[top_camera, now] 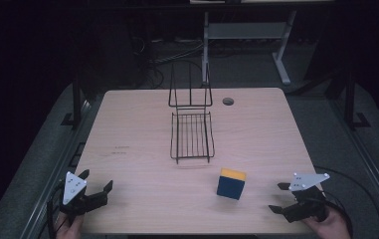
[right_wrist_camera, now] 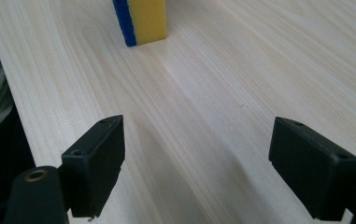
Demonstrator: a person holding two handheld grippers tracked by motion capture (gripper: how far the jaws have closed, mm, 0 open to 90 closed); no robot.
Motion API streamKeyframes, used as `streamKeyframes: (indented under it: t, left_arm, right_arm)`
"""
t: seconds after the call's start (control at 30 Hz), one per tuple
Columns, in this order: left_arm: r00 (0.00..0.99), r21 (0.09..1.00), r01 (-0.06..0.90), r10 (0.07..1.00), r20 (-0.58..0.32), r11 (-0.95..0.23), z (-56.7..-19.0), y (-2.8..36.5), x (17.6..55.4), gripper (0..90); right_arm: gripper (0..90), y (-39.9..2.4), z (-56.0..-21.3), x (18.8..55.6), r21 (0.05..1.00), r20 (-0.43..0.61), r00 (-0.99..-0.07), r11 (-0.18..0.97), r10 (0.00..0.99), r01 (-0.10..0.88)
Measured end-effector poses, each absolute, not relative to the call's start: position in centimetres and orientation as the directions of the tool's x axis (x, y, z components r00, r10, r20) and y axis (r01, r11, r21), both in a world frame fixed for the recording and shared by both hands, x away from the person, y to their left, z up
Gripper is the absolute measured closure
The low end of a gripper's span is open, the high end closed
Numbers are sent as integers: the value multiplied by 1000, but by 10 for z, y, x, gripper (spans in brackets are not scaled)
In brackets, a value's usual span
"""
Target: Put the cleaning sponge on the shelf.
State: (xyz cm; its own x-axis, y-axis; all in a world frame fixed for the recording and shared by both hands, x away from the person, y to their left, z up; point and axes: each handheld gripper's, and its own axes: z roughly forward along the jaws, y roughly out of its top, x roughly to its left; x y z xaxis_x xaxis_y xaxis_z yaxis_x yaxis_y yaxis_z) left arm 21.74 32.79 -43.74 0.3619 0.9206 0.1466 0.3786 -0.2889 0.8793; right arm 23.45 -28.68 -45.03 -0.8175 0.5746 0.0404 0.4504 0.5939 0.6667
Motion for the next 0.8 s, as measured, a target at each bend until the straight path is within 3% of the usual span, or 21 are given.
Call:
streamKeyframes:
  t: [0.8]
  left_arm:
    - [371, 879, 375, 916, 149, -295, -437, 326, 217, 139]
  right_arm:
    - [180, -271, -450, 233, 666, 37, -843, 615, 537, 422]
